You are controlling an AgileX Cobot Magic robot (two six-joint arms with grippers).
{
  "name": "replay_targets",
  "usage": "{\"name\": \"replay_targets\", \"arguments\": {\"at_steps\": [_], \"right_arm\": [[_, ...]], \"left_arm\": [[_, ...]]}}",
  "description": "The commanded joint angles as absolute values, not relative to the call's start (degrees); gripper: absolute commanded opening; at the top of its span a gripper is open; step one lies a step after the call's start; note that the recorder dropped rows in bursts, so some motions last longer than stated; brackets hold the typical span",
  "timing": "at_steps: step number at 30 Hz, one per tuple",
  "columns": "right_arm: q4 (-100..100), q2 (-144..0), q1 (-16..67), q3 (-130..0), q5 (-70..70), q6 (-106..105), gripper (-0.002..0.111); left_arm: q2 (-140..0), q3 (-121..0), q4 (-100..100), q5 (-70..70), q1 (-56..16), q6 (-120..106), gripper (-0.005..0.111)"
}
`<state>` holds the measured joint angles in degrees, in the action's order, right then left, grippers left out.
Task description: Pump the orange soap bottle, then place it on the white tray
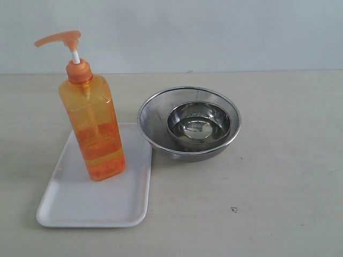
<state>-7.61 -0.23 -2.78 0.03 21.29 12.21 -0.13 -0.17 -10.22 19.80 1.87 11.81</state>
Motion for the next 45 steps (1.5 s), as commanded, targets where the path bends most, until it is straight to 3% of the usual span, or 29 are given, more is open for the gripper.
{"name": "replay_targets", "arguments": {"at_steps": [1, 14, 34, 45], "right_arm": [[-8.1, 0.0, -2.8, 0.0, 21.2, 12.1, 0.0], [-8.1, 0.0, -2.8, 0.0, 21.2, 12.1, 0.0], [-7.8, 0.0, -2.8, 0.0, 21.1, 12.1, 0.0], [-7.8, 0.0, -2.8, 0.0, 21.1, 12.1, 0.0]], "left_arm": [[0.0, 0.0, -10.3, 19.5, 1.9, 12.2, 0.005], [0.0, 0.0, 14.9, -1.6, 1.9, 14.6, 0.005], [0.0, 0.0, 15.6, -4.1, 1.9, 26.2, 0.005], [-3.8, -12.5, 16.5, 11.4, 1.9, 14.3, 0.005]]}}
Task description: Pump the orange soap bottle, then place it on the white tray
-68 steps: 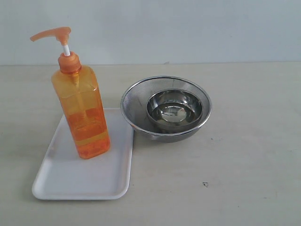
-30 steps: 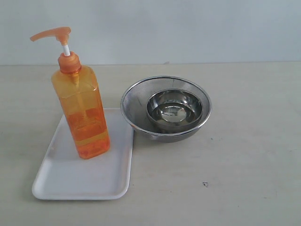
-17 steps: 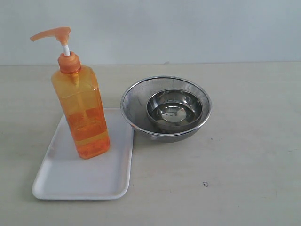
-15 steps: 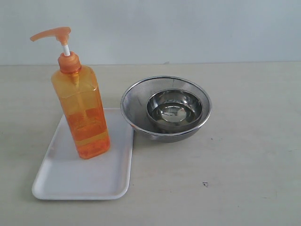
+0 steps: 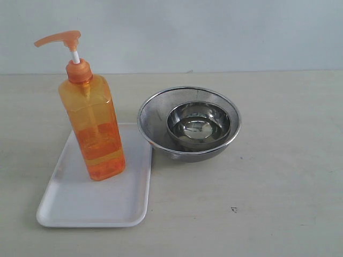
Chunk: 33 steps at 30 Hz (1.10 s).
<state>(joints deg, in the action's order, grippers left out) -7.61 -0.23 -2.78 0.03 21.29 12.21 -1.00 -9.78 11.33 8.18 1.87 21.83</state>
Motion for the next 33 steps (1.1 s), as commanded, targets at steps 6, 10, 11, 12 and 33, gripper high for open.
{"name": "replay_targets", "arguments": {"at_steps": [6, 10, 11, 12, 33], "right_arm": [[-7.8, 0.0, -2.8, 0.0, 21.1, 12.1, 0.0], [-7.8, 0.0, -2.8, 0.0, 21.1, 12.1, 0.0], [-7.8, 0.0, -2.8, 0.0, 21.1, 12.1, 0.0], [-7.8, 0.0, -2.8, 0.0, 21.1, 12.1, 0.0], [-8.0, 0.0, -2.8, 0.0, 21.1, 12.1, 0.0]], "left_arm": [[-15.6, -17.4, 48.0, 13.6, 1.9, -20.7, 0.005], [-24.2, -22.3, 71.2, 16.4, 1.9, -47.6, 0.005], [-26.3, -23.3, 76.5, 16.6, 1.9, -52.7, 0.005], [-28.2, -23.9, 81.2, 16.6, 1.9, -56.0, 0.005], [-55.1, -25.4, 99.9, 37.6, 1.9, -97.6, 0.005]]}}
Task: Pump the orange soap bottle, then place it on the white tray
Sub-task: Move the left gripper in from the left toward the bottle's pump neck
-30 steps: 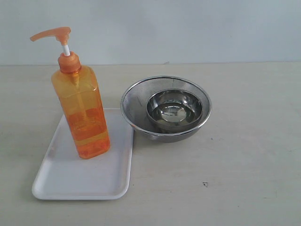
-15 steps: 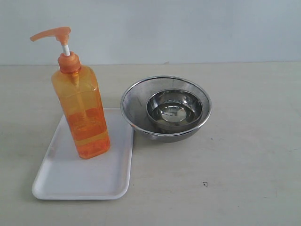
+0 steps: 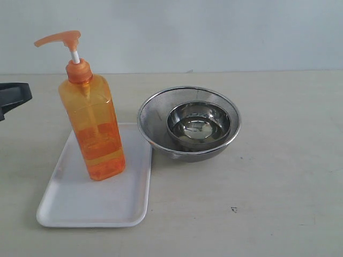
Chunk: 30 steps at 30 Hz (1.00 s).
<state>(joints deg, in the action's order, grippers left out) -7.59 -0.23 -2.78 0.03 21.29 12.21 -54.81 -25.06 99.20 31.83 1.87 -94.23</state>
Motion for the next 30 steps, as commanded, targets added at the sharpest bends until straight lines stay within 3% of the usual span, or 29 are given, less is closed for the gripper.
{"name": "replay_targets", "arguments": {"at_steps": [1, 5, 11, 14, 30], "right_arm": [[-8.0, 0.0, -2.8, 0.0, 21.1, 12.1, 0.0], [-8.0, 0.0, -2.8, 0.0, 21.1, 12.1, 0.0], [-8.0, 0.0, -2.8, 0.0, 21.1, 12.1, 0.0], [-8.0, 0.0, -2.8, 0.0, 21.1, 12.2, 0.0], [-8.0, 0.0, -2.8, 0.0, 21.1, 12.2, 0.0]], "left_arm": [[-55.1, -25.4, 99.9, 38.0, 1.9, -98.2, 0.005], [-55.1, -25.4, 99.9, 37.5, 1.9, -99.0, 0.015], [-55.5, -25.4, 99.9, 38.0, 1.9, -102.1, 0.061], [-57.8, -25.4, 99.9, 40.8, 1.9, -105.5, 0.074], [-71.0, -34.8, 99.9, 46.1, 1.9, -113.4, 0.074]]}}
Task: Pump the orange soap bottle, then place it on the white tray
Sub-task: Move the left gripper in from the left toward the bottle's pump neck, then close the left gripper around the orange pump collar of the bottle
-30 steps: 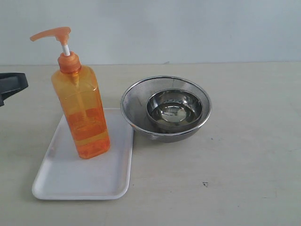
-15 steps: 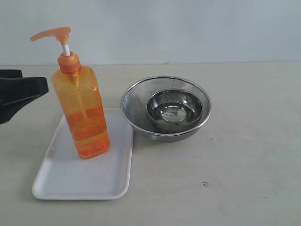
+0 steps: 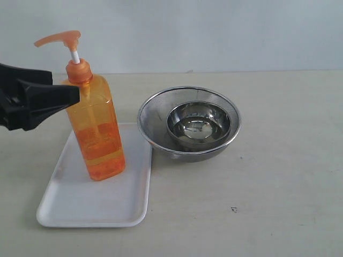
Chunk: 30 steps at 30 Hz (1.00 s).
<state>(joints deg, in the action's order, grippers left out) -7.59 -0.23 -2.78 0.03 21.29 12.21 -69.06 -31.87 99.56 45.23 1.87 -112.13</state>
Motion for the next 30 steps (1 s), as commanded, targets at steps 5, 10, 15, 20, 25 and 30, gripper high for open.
{"name": "replay_targets", "arguments": {"at_steps": [5, 10, 15, 20, 25, 30], "right_arm": [[-8.0, 0.0, -2.8, 0.0, 21.1, 12.2, 0.0], [-7.8, 0.0, -2.8, 0.0, 20.7, 12.2, 0.0], [-7.8, 0.0, -2.8, 0.0, 20.9, 12.2, 0.0], [-7.8, 0.0, -2.8, 0.0, 20.9, 12.2, 0.0], [-7.8, 0.0, -2.8, 0.0, 20.9, 12.2, 0.0], [-7.8, 0.0, -2.8, 0.0, 20.9, 12.2, 0.0]], "left_arm": [[-74.7, -37.1, 99.9, 46.5, 1.9, -113.4, 0.074], [-78.6, -39.1, 99.9, 46.6, 1.9, -114.2, 0.074], [-81.4, -40.4, 99.9, 48.9, 1.9, -116.6, 0.068], [-83.0, -40.7, 99.9, 50.0, 1.9, -118.9, 0.067], [-83.4, -41.5, 99.9, 50.0, 1.9, -119.7, 0.067], [-83.4, -42.3, 99.9, 49.9, 1.9, -120.6, 0.056]]}}
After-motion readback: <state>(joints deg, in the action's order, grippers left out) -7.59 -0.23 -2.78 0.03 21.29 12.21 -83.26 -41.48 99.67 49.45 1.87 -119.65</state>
